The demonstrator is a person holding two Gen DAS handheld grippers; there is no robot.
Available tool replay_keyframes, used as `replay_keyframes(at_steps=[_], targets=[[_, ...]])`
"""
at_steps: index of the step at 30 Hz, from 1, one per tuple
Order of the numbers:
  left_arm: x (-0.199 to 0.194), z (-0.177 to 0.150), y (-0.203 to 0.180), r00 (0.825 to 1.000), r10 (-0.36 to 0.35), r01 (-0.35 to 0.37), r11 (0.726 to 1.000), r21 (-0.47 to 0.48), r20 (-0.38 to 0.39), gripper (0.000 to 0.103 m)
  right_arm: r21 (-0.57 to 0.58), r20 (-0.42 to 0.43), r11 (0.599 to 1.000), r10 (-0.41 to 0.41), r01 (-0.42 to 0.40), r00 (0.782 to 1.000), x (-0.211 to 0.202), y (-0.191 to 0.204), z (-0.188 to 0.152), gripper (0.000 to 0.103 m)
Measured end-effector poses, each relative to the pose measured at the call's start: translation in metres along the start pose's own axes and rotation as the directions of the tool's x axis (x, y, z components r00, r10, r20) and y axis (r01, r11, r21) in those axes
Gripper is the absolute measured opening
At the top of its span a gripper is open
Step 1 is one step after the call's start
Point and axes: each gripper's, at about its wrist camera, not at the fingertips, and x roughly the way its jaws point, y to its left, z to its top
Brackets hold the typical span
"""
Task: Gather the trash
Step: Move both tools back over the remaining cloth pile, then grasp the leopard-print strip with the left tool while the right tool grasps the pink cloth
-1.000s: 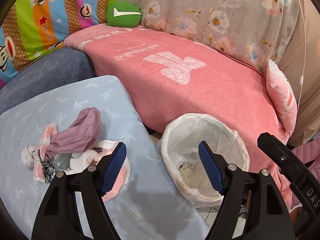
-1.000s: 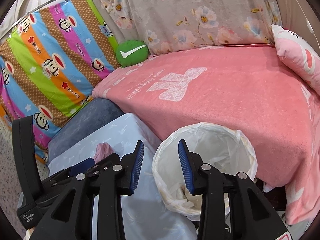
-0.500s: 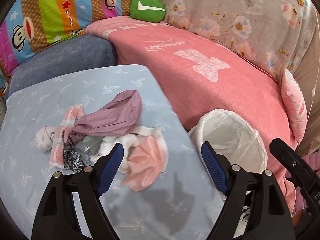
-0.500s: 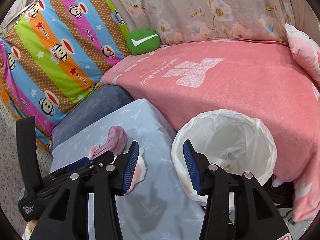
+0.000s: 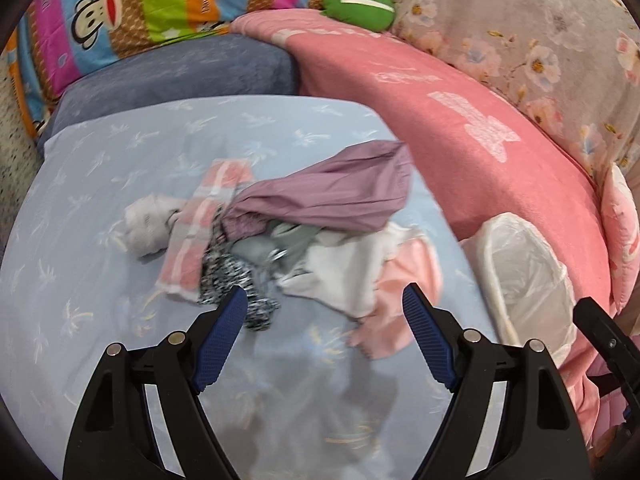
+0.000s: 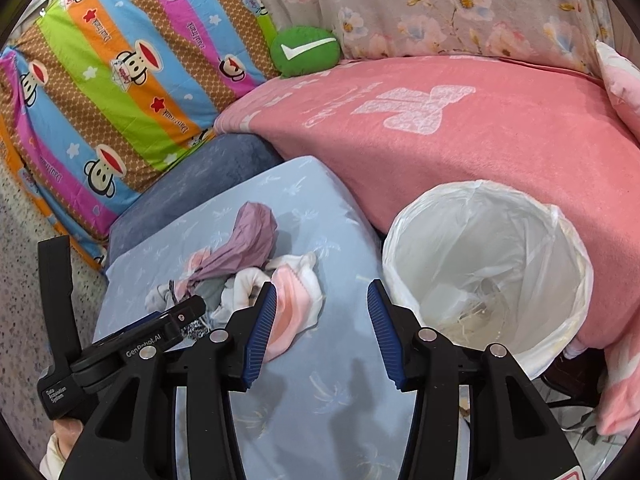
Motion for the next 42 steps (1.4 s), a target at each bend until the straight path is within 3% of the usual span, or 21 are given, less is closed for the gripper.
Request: replay_keyframes(at_steps=[10, 17, 23, 32, 36, 42], targets=[[0.02, -0.01, 0.048, 0.997, 0.065, -0.07, 0.992, -0.107, -0.052, 0.076, -0.036, -0.072, 0.999, 0.019, -0.021, 0.997, 0.034, 0.023, -0.019, 0.047], [0.033, -0.016, 0.072, 0.994, 0.055, -0.071, 0.98, -0.188, -0.091, 0.075, -0.051, -0.11, 0.998, 0.022, -0.027, 0.994, 0.058, 0.034, -0.024, 0.047], [0.04, -0.016, 0.081, 0.994, 0.028, -0.053, 0.968, -0.246, -0.105, 0.068, -0.06, -0.134, 0.998, 0.026, -0.034, 0.991, 0.078, 0.039, -0.022, 0.047], [0.044, -0.012, 0.078, 0.994, -0.028, -0.001, 0.964, -0.264, -0.107, 0.024, -0.075, -0.172, 0.996, 0.041, -0.055, 0.984, 0.108, 0.051, -0.024, 0.047], [0.043, -0.014, 0.078, 0.994, -0.027, -0.002, 0.966, -0.26, -0.107, 0.018, -0.07, -0.201, 0.996, 0.037, -0.052, 0.979, 0.122, 0.053, -0.027, 0.037], [0.035, -0.017, 0.08, 0.994, -0.027, 0.0, 0.966, -0.26, -0.102, 0.017, -0.066, -0.234, 0.996, 0.037, -0.054, 0.971, 0.131, 0.051, -0.036, 0.007]])
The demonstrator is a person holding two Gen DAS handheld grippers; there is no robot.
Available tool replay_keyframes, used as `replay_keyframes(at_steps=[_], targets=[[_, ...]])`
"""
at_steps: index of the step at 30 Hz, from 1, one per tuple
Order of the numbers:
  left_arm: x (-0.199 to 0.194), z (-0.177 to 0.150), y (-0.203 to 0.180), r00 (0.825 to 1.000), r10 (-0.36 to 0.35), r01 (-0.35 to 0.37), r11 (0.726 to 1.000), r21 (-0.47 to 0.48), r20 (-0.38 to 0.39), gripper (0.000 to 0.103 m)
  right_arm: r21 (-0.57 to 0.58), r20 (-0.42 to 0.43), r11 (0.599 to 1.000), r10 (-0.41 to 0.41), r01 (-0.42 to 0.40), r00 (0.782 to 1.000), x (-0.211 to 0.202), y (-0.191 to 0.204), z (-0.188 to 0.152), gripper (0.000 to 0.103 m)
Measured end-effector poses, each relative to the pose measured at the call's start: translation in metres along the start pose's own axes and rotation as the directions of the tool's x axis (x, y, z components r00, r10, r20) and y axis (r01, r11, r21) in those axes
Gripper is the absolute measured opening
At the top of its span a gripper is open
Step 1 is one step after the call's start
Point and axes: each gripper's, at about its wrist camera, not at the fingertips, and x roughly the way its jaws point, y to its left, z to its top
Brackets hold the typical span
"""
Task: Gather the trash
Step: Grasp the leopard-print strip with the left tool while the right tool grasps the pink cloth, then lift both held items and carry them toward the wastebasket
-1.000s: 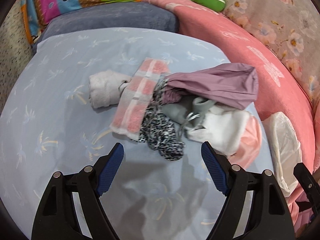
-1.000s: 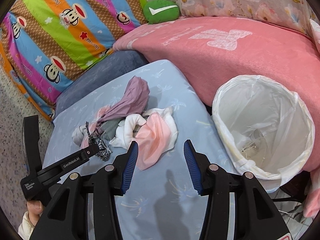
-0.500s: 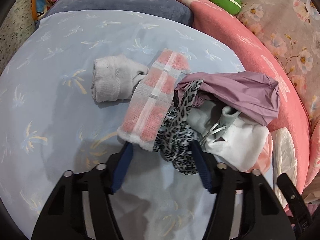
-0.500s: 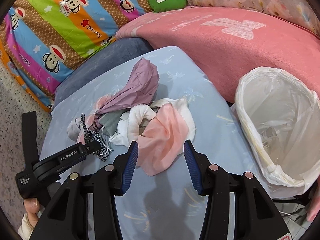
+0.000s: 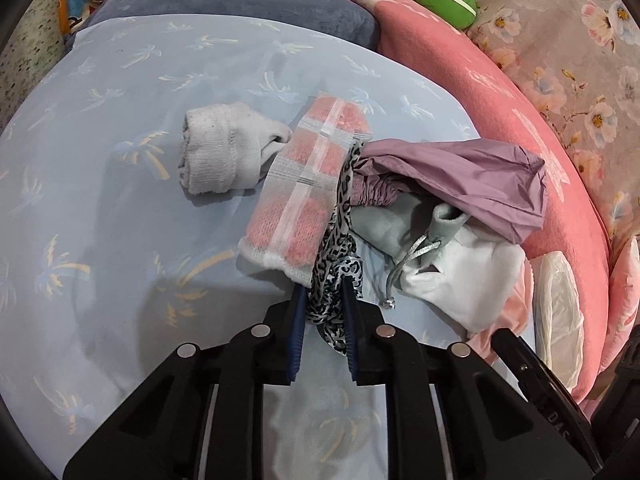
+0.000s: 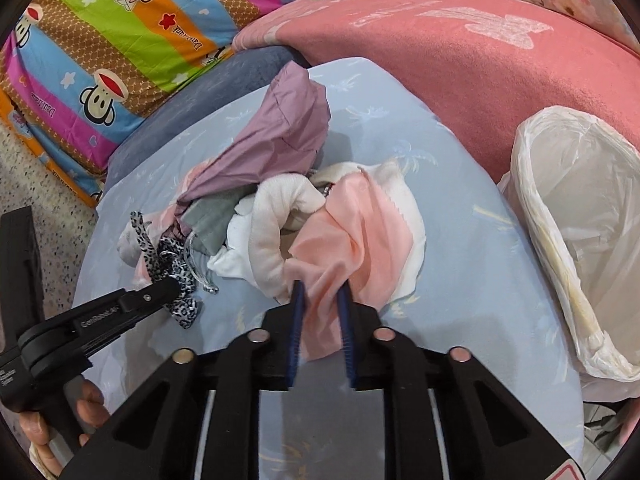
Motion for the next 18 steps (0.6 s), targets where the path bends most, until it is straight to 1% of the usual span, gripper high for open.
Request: replay_keyframes(at_steps=[1, 2, 7, 12, 18], targets=[[-0.002, -0.001, 0.0, 1.0, -0.001, 0.001, 1.0, 0.002, 0.002, 0.017, 0.002, 0.0, 1.0, 0.003, -0.003, 1.0, -0.001, 0.0, -0.001, 0.004], [-0.005, -0.002, -0.001, 1.0, -0.002, 0.002, 1.0, 0.005, 0.005, 0.017, 0.004, 0.003, 1.0, 0.008, -0.008, 1.0, -0.002, 0.0, -0.002, 0.003], [-0.018, -0.007, -0.011, 1.0, -0.007, 0.006, 0.999, 0.034, 0.029, 0.017, -0.01, 0.042, 0.999, 0.032, -0.031, 0.999, -0.02, 0.003, -0.005, 0.002], [-0.034, -0.006, -0.026, 0.998, -0.03, 0.026, 0.998, 0.065, 0.062, 0.016, -0.025, 0.1, 0.998, 0.06, -0.058, 0.993, -0.052, 0.007, -0.004, 0.002], [-0.058, -0.003, -0.052, 0.991, -0.072, 0.058, 0.991, 0.124, 0.109, 0.016, -0.027, 0.195, 0.997, 0.081, -0.077, 0.977, -0.099, 0.006, 0.008, 0.002]])
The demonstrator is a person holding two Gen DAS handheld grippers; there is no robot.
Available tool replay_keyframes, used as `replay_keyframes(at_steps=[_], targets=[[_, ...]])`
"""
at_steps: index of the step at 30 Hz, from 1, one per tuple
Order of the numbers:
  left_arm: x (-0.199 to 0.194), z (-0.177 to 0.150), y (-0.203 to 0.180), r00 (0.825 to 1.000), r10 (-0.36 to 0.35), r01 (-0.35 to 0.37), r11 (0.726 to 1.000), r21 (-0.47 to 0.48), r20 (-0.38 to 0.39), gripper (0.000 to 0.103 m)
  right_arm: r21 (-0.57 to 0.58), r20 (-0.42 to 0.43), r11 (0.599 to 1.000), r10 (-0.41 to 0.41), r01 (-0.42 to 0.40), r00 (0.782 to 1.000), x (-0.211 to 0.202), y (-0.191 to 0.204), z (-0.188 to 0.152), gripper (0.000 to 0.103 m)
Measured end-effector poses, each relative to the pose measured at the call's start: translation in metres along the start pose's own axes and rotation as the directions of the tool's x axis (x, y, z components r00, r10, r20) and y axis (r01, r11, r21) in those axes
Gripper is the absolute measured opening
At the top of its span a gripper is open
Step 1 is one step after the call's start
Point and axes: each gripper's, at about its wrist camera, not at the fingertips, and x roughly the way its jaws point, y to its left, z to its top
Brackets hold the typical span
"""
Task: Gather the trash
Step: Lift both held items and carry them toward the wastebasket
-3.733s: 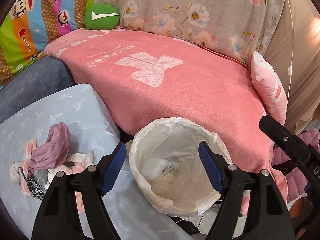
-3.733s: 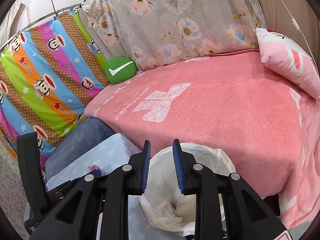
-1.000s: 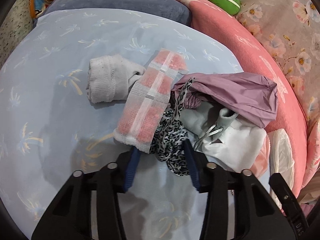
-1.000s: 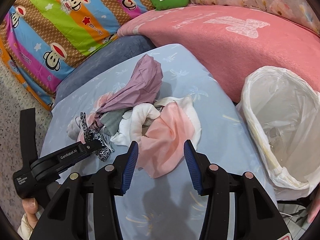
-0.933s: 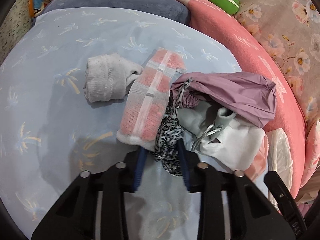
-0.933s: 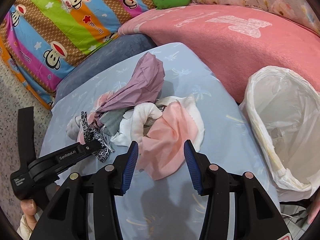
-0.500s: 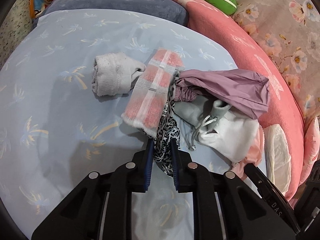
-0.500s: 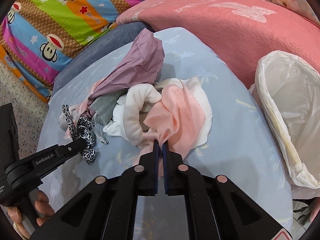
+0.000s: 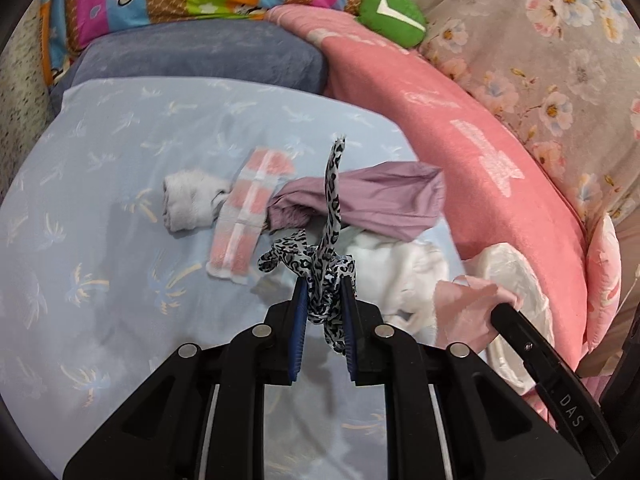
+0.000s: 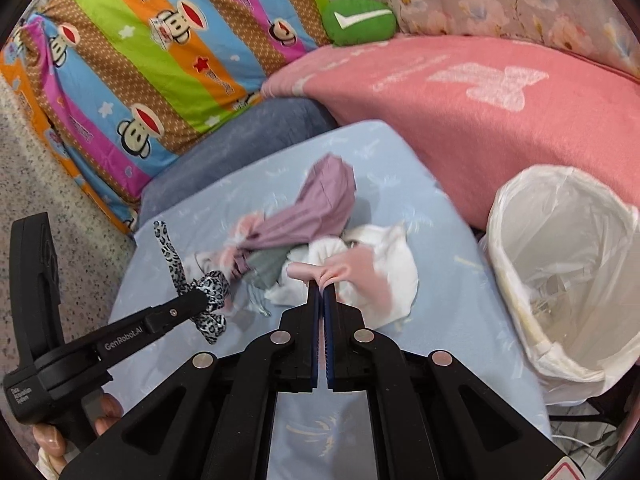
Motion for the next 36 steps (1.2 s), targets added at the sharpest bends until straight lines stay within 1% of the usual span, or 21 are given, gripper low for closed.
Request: replay_keyframes(at_steps=[5, 9, 13, 18, 23, 28, 36], targets=[[-0.016, 0.01, -0.031, 0.998, -0.043, 0.04, 0.997, 0.068, 0.041, 0.016, 0.014, 0.086, 1.0, 0.001, -0.002, 0.996, -0.038, -0.008, 0.02, 0.002], [-0.023, 0.019, -0.061, 0.995, -0.08, 0.07, 0.989, 0.133, 0.064, 0.016, 0.032, 0.148, 0.999, -0.015, 0.011, 0.989, -0.066, -0.021, 0.037, 0.002], [-0.027, 0.022, -0.095, 0.99, -0.118, 0.099, 0.972, 0.212, 0.081, 0.016, 0.058, 0.204, 0.998, -0.042, 0.031, 0.978, -0.091, -0.039, 0.05, 0.002], [-0.022, 0.022, -0.134, 0.984, -0.167, 0.143, 0.946, 0.29, 0.062, 0.016, 0.104, 0.254, 0.992, -0.091, 0.066, 0.963, -0.118, -0.07, 0.06, 0.002], [-0.017, 0.017, -0.167, 0.979, -0.201, 0.175, 0.919, 0.354, 0.036, 0.016, 0.149, 0.278, 0.984, -0.14, 0.101, 0.95, -0.137, -0.101, 0.064, 0.002], [-0.01, 0.008, -0.197, 0.976, -0.217, 0.195, 0.891, 0.41, 0.008, 0.016, 0.183, 0.289, 0.974, -0.18, 0.13, 0.94, -0.149, -0.128, 0.063, 0.002], [0.004, 0.001, -0.231, 0.969, -0.24, 0.236, 0.852, 0.467, -0.052, 0.018, 0.223, 0.282, 0.962, -0.219, 0.158, 0.934, -0.154, -0.156, 0.06, 0.002]])
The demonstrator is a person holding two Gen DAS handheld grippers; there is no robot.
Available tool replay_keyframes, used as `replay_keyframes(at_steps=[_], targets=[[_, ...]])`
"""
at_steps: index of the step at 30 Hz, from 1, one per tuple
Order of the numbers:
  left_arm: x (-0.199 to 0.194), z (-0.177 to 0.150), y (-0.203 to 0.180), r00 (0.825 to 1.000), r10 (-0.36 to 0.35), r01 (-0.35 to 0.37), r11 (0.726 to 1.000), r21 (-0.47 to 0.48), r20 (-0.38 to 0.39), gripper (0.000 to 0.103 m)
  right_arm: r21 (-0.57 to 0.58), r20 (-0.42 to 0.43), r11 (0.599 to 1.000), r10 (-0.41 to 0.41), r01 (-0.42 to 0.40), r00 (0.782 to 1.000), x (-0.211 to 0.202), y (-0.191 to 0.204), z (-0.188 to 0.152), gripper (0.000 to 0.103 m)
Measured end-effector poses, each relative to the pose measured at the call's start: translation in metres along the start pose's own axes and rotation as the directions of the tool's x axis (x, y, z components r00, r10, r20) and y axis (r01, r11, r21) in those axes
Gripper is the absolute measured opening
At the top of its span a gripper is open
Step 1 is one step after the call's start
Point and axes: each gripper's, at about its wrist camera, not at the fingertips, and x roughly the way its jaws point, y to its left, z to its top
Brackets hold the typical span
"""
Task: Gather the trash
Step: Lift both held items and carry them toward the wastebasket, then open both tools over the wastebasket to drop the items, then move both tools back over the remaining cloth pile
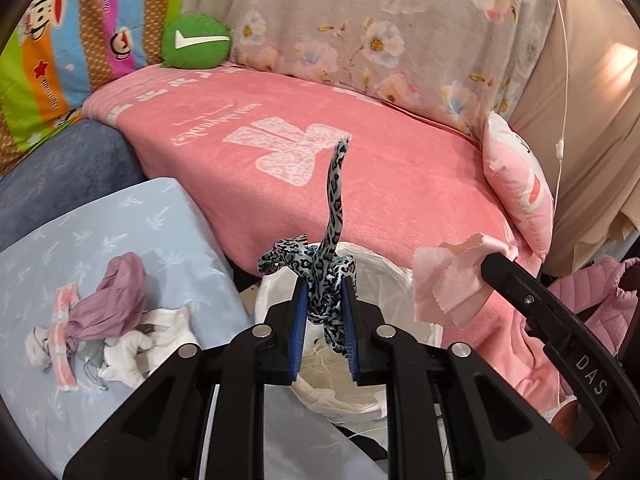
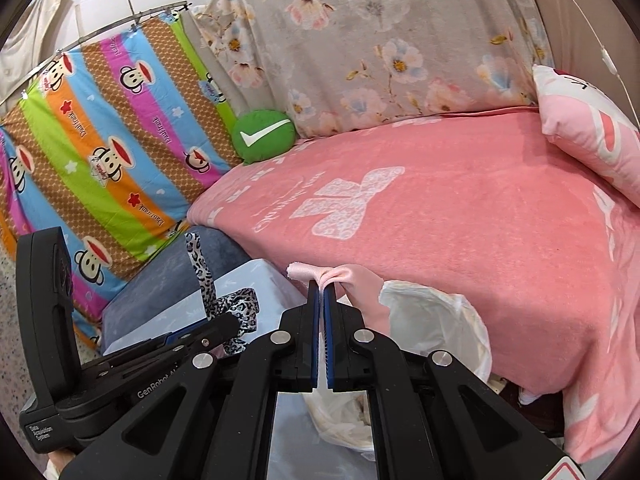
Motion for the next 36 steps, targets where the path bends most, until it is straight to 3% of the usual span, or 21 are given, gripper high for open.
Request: replay_keyframes(at_steps=[8, 12, 15, 19, 36], targets=[[0.02, 0.003, -0.011, 0.998, -0.042, 0.043, 0.999, 0.026, -0.037, 0.023, 0.025, -0.019, 1.0, -0.019, 0.019, 1.0, 0.009, -0.016, -0.002, 0.004], [0.023, 0.004, -0.011, 0.999, -0.023, 0.023, 1.0, 0.015, -0.026, 0.056, 0.043, -0.023, 0.999, -0.026, 0.027, 0.999, 0.013, -0.02, -0.003, 0.011], [0.023, 0.005, -0.011, 1.0, 0.005, -0.004, 1.0, 0.027, -0.013, 0.064, 0.053, -0.024, 0.998, -0.032, 0.034, 0.999, 0.014, -0.022, -0.003, 0.017], [0.022, 0.003, -0.008, 1.0, 0.027, -0.027, 0.999, 0.032, -0.011, 0.064, 0.057, -0.028, 0.998, -0.034, 0.035, 0.999, 0.017, -0.021, -0.005, 0.026], [0.011, -0.006, 0.022, 0.997, 0.071, -0.071, 0.997, -0.039, -0.011, 0.064, -0.002, -0.064, 1.0, -0.005, 0.005, 0.998, 0.021, 0.014, -0.019, 0.027]])
